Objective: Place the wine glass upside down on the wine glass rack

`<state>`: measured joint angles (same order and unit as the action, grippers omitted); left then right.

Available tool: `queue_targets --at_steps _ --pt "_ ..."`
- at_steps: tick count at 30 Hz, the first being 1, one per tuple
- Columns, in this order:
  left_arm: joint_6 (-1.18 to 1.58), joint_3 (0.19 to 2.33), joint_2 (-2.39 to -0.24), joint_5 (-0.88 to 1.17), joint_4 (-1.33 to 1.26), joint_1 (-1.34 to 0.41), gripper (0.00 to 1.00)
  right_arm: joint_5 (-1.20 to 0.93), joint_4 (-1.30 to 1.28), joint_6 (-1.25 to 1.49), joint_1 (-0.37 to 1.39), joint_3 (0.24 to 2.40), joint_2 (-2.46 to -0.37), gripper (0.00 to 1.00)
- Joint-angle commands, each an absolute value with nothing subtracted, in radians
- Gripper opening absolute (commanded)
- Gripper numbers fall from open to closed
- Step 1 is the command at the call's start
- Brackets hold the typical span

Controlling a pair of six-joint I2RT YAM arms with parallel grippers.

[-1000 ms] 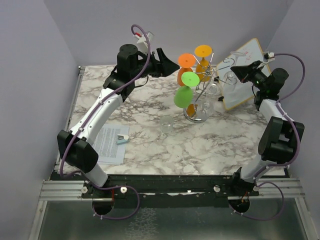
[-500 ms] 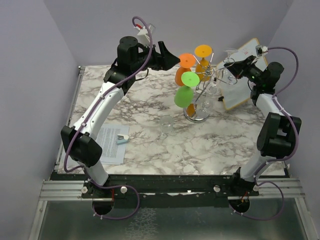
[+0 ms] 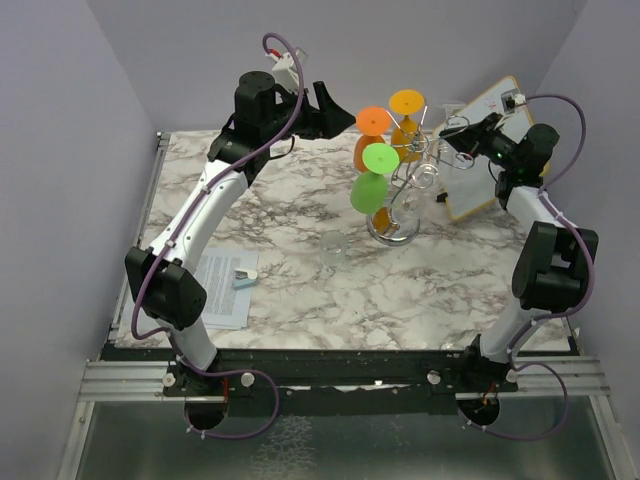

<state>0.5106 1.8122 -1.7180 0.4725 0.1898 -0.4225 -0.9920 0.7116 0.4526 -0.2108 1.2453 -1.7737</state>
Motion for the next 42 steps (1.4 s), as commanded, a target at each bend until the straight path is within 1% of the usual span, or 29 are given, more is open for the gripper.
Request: queue_targets --at_steps 1,20,31,42 --pt "0.497 1.823 -1.706 0.448 0.197 -0.417 0.79 -1.039 0.800 0.495 -0.206 1.268 -1.778 0.01" --pt "0.521 1.812 -1.697 0.458 0.180 -0.417 0.79 -1.081 0.920 0.563 -0.206 1.222 -1.775 0.01" --pt "0.518 1.795 -1.685 0.463 0.175 -0.417 0.79 -1.157 0.930 0.517 -0.203 1.197 -1.754 0.01" --pt "0.517 1.787 -1.682 0.464 0.173 -0.417 0.79 -1.182 0.897 0.437 -0.204 1.144 -1.673 0.01"
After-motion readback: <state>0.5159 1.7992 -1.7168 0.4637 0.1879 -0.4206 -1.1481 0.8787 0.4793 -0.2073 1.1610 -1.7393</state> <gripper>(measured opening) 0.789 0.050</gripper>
